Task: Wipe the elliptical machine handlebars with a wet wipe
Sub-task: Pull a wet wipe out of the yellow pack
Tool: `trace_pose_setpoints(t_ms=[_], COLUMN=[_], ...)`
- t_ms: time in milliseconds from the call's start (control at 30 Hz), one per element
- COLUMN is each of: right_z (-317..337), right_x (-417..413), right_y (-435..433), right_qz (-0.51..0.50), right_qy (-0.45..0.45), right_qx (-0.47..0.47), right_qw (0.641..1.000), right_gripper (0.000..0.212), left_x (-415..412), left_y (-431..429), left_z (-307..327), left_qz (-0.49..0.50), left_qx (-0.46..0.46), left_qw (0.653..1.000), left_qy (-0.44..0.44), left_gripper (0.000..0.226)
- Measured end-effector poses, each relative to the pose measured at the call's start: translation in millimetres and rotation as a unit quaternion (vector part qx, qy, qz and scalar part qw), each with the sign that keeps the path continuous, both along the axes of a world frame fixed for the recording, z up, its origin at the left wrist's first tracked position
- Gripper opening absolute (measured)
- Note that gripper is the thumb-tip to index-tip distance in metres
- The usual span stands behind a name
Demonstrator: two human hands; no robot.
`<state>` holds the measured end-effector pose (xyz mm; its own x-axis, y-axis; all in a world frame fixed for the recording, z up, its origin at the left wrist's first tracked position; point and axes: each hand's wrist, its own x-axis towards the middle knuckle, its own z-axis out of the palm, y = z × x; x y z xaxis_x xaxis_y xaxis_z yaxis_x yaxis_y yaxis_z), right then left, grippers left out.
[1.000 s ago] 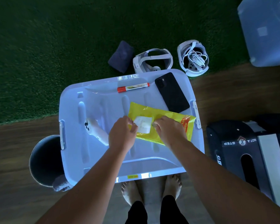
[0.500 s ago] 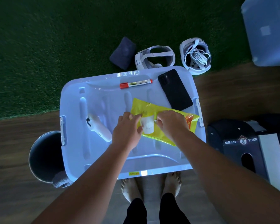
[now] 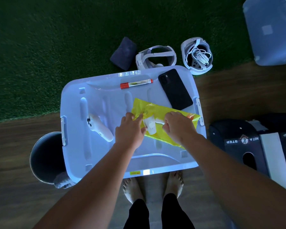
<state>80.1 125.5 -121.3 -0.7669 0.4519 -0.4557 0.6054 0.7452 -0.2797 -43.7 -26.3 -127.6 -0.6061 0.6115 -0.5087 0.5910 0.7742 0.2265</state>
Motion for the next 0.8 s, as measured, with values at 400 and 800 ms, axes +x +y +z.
trace_pose_setpoints(t_ms=[400, 800], right_z=[-3, 3], right_x=[36, 64], right_y=[-2, 18], right_qz=[-0.382, -0.089], right_qy=[0.06, 0.059], right_qx=[-0.16, -0.003], right_qw=[0.908, 0.994], right_gripper=[0.024, 0.052], left_x=[2, 14], left_y=[5, 5], left_z=[6, 11], left_qz=[0.004, -0.011], left_qx=[-0.028, 0.015], left_qw=[0.999, 0.998], left_qy=[-0.019, 0.053], left_gripper=[0.057, 0.051])
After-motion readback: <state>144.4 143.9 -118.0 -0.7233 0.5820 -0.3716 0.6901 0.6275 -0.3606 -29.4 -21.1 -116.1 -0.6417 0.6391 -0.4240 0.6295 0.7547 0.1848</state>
